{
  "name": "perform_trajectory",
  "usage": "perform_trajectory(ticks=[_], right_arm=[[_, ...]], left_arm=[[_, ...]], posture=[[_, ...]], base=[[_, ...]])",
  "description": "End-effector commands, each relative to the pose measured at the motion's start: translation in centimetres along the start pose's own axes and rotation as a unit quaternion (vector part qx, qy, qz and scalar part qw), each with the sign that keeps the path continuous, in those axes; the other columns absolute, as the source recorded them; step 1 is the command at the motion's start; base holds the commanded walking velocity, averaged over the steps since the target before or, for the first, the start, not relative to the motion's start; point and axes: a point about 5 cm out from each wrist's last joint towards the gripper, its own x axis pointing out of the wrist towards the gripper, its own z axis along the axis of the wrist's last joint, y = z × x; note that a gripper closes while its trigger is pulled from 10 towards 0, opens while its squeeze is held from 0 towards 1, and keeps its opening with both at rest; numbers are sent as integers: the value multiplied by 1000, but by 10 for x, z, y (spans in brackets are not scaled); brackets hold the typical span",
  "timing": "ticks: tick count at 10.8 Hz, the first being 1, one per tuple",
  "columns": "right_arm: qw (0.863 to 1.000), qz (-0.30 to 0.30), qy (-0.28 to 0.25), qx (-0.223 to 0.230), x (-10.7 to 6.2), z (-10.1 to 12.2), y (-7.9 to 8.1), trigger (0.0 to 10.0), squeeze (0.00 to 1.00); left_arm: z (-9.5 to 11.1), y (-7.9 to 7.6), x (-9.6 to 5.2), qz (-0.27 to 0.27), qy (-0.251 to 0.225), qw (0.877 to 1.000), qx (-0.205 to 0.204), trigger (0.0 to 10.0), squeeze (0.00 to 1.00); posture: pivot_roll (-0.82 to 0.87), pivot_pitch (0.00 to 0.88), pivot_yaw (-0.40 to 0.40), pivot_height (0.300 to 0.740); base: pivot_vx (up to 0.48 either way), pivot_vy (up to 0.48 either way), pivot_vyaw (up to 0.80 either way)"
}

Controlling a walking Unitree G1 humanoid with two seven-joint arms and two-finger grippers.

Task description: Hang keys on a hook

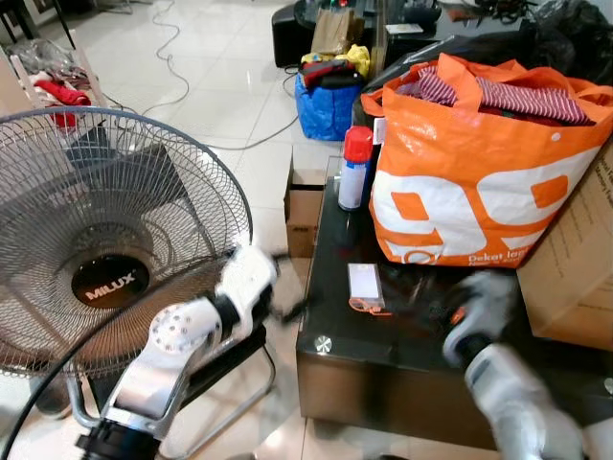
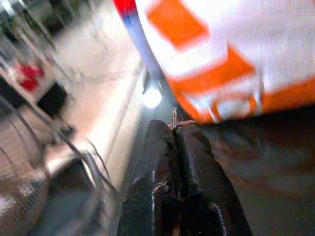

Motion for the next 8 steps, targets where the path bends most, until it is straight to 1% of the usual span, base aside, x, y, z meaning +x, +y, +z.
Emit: perform_trajectory(ticks=[1, 2, 3, 4, 5, 6, 8], right_arm=[[999, 0, -16, 31, -5, 9, 4, 0, 0], [999, 10, -46, 16, -12, 22, 16, 0, 0], [998, 17, -59, 7, -17, 28, 24, 0, 0], [998, 23, -59, -25, -21, 36, 32, 10000, 0], [997, 24, -61, -36, -16, 40, 36, 10000, 0], [998, 8, -65, -24, -11, 41, 34, 10000, 0], [997, -11, -65, -38, -8, 42, 31, 10000, 0]], left_arm=[[11, 7, -2, 35, -23, 999, -4, 10000, 0], [17, 8, -5, 82, -41, 996, -13, 10000, 0], [17, 9, -9, 108, -42, 993, -22, 10000, 0], [18, 9, -15, 140, -48, 989, -26, 10000, 0], [19, 12, -16, 166, -51, 985, -22, 10000, 0], [21, 11, -15, 165, -52, 985, -13, 10000, 0], [27, 13, -14, 169, -54, 984, -7, 10000, 0]], posture=[[-47, 0, 54, 740], [-39, 0, 47, 740], [-32, 0, 39, 740], [-21, 0, 29, 740], [-4, 0, 17, 740], [2, 0, 13, 740], [-3, 0, 21, 740]], base=[[0, 0, 0], [0, 0, 0], [0, 0, 0], [0, 0, 0], [0, 0, 0], [0, 0, 0], [0, 0, 0]])
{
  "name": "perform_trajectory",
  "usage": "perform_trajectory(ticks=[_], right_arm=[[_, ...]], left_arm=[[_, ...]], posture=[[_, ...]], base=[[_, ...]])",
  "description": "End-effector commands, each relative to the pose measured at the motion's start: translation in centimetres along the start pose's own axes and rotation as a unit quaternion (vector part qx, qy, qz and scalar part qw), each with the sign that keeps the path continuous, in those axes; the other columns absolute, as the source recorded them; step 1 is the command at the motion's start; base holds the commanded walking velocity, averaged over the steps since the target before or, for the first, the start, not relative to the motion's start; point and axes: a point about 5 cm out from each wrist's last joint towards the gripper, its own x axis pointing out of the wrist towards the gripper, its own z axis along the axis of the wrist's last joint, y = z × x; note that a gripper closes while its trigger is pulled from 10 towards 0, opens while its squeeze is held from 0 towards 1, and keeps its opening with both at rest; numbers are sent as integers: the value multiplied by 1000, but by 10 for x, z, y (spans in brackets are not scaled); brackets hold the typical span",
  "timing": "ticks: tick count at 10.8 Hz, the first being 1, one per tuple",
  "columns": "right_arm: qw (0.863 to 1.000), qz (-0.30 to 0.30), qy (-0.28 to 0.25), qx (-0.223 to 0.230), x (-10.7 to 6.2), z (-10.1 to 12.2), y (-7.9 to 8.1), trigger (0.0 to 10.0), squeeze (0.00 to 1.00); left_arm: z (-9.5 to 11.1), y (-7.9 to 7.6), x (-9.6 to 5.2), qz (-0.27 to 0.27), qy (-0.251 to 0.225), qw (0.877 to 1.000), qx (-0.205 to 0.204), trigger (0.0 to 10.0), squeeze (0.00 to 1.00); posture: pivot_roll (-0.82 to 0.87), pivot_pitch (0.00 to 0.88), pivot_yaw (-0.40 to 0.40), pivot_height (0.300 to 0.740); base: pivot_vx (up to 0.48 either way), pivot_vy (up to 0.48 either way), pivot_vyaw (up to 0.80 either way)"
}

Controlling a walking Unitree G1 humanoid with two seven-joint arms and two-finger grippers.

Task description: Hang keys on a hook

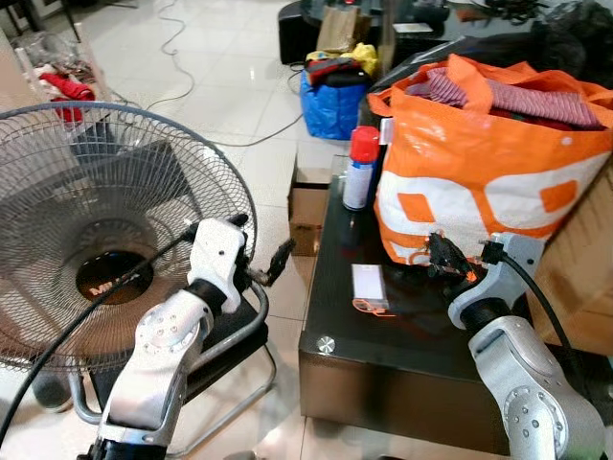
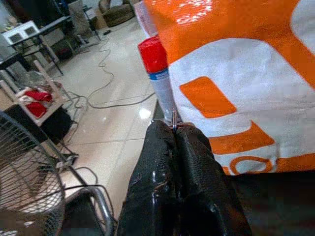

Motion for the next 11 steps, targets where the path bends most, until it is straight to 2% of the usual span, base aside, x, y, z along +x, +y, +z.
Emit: perform_trajectory(ticks=[1, 4, 11], right_arm=[[1000, -20, -5, -6, -1, 4, -4, 10000, 0], [1000, -23, -7, 5, -2, 5, -4, 10000, 0], [1000, -18, 1, -9, 6, 5, -1, 10000, 0]], left_arm=[[4, 1, 0, 7, -4, 1000, 6, 10000, 0], [3, -2, 2, 0, -1, 1000, 6, 10000, 0], [5, -1, 7, -1, -5, 1000, 6, 10000, 0]], posture=[[-14, 0, 25, 740], [-24, 0, 30, 740], [-13, 0, 25, 740]], base=[[0, 0, 0], [0, 0, 0], [0, 0, 0]])
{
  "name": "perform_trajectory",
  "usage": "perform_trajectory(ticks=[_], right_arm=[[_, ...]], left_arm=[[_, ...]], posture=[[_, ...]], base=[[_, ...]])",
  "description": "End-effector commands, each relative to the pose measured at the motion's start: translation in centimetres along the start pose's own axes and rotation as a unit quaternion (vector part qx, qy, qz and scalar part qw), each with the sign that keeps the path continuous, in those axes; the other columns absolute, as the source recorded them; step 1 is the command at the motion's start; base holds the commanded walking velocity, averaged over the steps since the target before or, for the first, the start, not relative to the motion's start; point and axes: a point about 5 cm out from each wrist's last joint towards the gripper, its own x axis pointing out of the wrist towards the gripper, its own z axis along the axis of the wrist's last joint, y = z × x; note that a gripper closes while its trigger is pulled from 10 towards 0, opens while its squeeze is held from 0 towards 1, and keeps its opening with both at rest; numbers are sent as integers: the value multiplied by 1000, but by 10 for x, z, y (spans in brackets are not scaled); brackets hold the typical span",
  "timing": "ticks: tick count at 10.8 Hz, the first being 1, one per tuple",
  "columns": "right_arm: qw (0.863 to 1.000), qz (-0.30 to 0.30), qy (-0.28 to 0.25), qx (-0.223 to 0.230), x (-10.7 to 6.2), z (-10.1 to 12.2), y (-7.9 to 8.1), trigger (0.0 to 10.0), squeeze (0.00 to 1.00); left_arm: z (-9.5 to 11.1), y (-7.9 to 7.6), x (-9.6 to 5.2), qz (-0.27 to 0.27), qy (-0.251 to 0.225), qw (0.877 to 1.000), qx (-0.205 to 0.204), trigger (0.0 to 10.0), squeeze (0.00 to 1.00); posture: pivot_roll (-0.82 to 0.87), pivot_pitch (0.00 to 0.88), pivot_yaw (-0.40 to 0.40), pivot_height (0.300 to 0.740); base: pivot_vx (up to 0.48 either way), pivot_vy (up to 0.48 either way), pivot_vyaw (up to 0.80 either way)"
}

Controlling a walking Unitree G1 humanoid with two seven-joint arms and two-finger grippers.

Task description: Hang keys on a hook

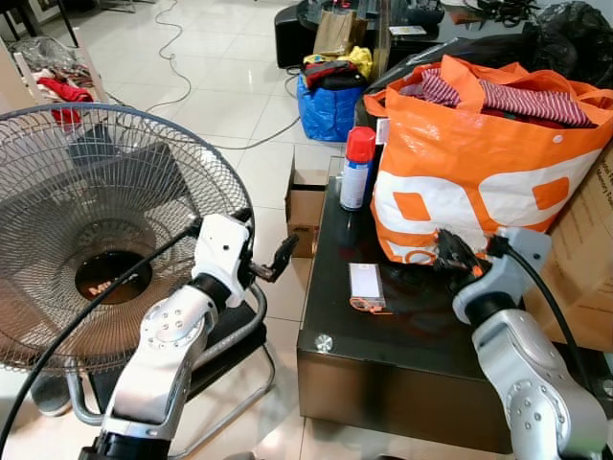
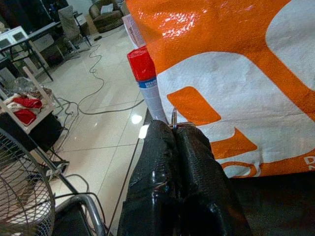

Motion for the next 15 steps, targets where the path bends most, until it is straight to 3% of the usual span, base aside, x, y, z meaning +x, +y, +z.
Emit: perform_trajectory(ticks=[1, 15], right_arm=[[1000, -5, 7, -6, 2, 0, -2, 10000, 0], [1000, -15, 3, -17, 1, 2, -4, 10000, 0]], left_arm=[[2, 0, 2, 2, -2, 1000, 5, 10000, 0], [1, -2, 6, -5, -2, 1000, 2, 10000, 0]], posture=[[-8, 0, 21, 740], [-35, 0, 39, 740]], base=[[0, 0, 0], [-231, 0, 0]])
